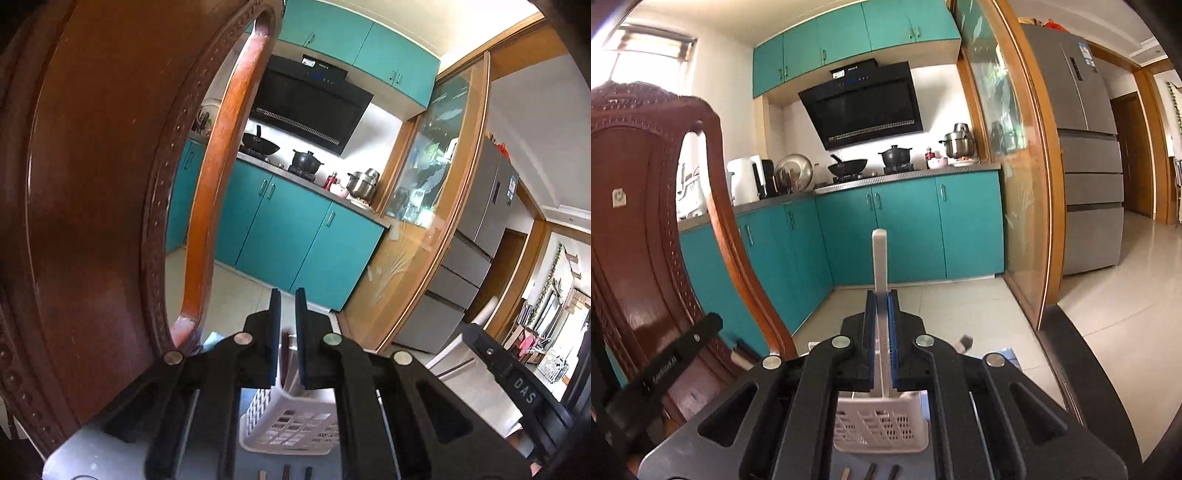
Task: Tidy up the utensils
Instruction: 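Open both grippers to release the chopsticks in the holder, then move the right gripper back to the cloth and grasp a black chopstick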
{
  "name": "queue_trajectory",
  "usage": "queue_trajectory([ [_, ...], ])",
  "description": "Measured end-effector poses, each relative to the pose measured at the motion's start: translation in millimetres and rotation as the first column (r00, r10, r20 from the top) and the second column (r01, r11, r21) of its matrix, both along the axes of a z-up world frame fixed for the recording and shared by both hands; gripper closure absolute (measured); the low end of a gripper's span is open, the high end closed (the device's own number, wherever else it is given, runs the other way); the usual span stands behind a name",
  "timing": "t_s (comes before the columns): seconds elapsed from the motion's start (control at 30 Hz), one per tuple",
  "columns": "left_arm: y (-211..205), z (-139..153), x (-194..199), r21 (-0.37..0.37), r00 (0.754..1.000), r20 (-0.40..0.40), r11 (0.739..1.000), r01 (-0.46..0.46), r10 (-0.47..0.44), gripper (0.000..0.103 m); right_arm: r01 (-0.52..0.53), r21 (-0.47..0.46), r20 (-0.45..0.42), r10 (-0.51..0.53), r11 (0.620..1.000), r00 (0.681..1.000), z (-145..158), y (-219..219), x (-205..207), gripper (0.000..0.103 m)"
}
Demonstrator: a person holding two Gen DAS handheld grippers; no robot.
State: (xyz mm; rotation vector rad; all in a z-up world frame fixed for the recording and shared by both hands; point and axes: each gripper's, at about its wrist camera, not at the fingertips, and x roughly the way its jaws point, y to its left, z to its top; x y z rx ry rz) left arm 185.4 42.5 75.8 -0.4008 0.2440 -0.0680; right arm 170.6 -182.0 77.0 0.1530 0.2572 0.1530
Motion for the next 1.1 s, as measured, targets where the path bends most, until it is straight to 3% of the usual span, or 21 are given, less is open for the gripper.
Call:
queue_trajectory([
  [0.03,1,-1,-1,0.001,1.0,-0.009,1.0,0.005,-0.005,0.092,0.002,-0.004,0.0,-0.002,1.0,1.0,1,-1,-5,0.091],
  [0.13,3,-4,-9,0.001,0.999,-0.022,1.0,0.025,-0.025,0.079,0.01,0.014,0.021,-0.011,1.0,1.0,6,-8,-21,0.063],
  [0.17,3,-6,-14,0.007,0.999,-0.025,0.999,0.033,-0.032,0.078,0.018,0.031,0.04,-0.019,0.999,0.999,9,-13,-33,0.06],
  [0.33,3,-12,-27,0.029,0.994,-0.028,0.994,0.108,-0.107,0.078,-0.039,0.106,0.056,0.033,0.994,0.998,-2,-30,-83,0.06],
  [0.4,2,-18,-34,0.041,0.994,-0.03,0.993,0.106,-0.105,0.078,-0.06,0.12,-0.012,0.062,0.991,0.998,-25,-29,-89,0.06],
  [0.47,3,-28,-39,0.05,0.994,-0.057,0.994,0.094,-0.091,0.078,-0.053,0.061,-0.161,0.062,0.997,0.985,-54,-18,-73,0.062],
  [0.5,4,-35,-39,0.049,0.992,-0.089,0.995,0.09,-0.086,0.078,-0.053,0.028,-0.245,0.058,0.998,0.968,-71,-12,-61,0.063],
  [0.53,4,-42,-37,0.046,0.989,-0.123,0.995,0.088,-0.082,0.078,-0.068,-0.001,-0.362,0.063,0.998,0.93,-92,-4,-42,0.065],
  [0.63,7,-56,-30,0.034,0.976,-0.206,0.996,0.079,-0.07,0.078,-0.101,-0.021,-0.53,0.075,0.995,0.845,-132,16,-3,0.066],
  [0.83,6,-87,-10,0.06,0.919,-0.393,0.996,0.066,-0.037,0.078,-0.125,-0.143,-0.671,-0.003,0.982,0.742,-177,49,41,0.066],
  [0.97,9,-107,-2,0.052,0.873,-0.488,0.997,0.059,-0.026,0.076,-0.127,-0.151,-0.672,-0.008,0.98,0.741,-182,51,43,0.067],
  [1.0,9,-109,-2,0.057,0.868,-0.495,0.997,0.059,-0.023,0.075,-0.133,-0.149,-0.674,-0.002,0.98,0.739,-181,51,42,0.071],
  [1.03,8,-111,-3,0.064,0.868,-0.496,0.996,0.059,-0.02,0.074,-0.138,-0.155,-0.682,-0.005,0.978,0.731,-181,50,42,0.086],
  [1.1,4,-119,-10,0.093,0.861,-0.509,0.994,0.054,0.001,0.071,-0.155,-0.152,-0.696,0.006,0.976,0.718,-181,51,44,0.092],
])
